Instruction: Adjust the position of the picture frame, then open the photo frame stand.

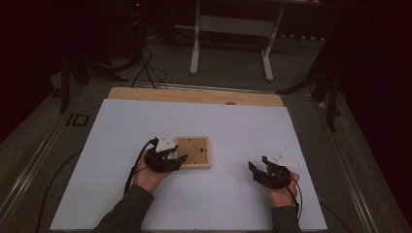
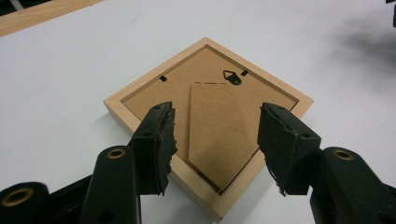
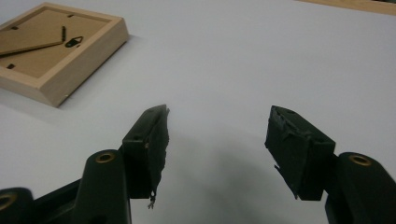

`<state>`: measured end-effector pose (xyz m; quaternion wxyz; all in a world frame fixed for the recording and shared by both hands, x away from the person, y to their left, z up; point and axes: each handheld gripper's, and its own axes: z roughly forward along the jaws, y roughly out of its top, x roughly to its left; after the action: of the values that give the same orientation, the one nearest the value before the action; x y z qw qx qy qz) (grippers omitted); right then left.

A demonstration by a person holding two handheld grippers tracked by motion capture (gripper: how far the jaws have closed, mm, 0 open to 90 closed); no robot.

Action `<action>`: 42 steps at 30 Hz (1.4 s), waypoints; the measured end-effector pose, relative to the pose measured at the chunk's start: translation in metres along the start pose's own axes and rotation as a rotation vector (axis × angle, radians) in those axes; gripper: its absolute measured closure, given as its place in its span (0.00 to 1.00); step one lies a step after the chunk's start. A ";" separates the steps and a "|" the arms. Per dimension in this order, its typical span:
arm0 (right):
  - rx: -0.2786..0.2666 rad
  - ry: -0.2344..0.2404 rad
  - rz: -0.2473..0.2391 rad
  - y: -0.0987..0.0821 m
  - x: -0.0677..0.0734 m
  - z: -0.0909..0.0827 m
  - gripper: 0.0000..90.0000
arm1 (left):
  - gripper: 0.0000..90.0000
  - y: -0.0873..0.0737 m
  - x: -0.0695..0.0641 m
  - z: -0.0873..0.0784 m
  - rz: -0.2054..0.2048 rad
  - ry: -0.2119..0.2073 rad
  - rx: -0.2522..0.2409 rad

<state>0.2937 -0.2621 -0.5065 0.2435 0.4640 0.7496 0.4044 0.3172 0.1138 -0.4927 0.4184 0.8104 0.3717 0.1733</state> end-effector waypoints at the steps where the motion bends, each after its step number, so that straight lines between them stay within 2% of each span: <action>1: 0.001 0.003 -0.004 0.000 0.001 0.000 0.43 | 0.51 0.000 0.000 0.000 -0.007 0.002 -0.003; 10: -0.007 0.036 -0.047 0.007 0.020 0.002 0.45 | 0.51 0.001 0.002 -0.005 -0.014 0.005 -0.010; 17: -0.019 0.082 -0.077 0.014 0.034 0.003 0.53 | 0.51 0.002 0.003 -0.007 -0.028 -0.001 -0.016; 23: -0.021 0.154 -0.076 0.022 0.043 0.012 0.61 | 0.52 0.002 0.002 -0.007 -0.027 -0.007 -0.015; 27: -0.019 0.196 -0.102 0.027 0.053 0.020 0.65 | 0.55 0.000 0.005 -0.008 -0.042 -0.027 -0.005; 30: -0.021 0.205 -0.132 0.032 0.062 0.026 0.68 | 0.55 -0.001 0.004 -0.008 -0.044 -0.027 -0.004; 32: -0.026 0.209 -0.137 0.037 0.068 0.031 0.70 | 0.55 -0.002 0.004 -0.009 -0.040 -0.022 0.000; 36: -0.016 0.231 -0.147 0.041 0.079 0.044 0.76 | 0.55 -0.002 0.003 -0.011 -0.038 -0.017 -0.001; 42: 0.020 0.242 -0.184 0.036 0.093 0.059 0.94 | 0.55 -0.002 0.000 -0.009 -0.024 -0.016 0.005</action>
<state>0.3131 -0.1480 -0.5080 0.1829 0.3436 0.8167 0.4259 0.3109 0.1192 -0.4891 0.4213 0.8082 0.3786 0.1610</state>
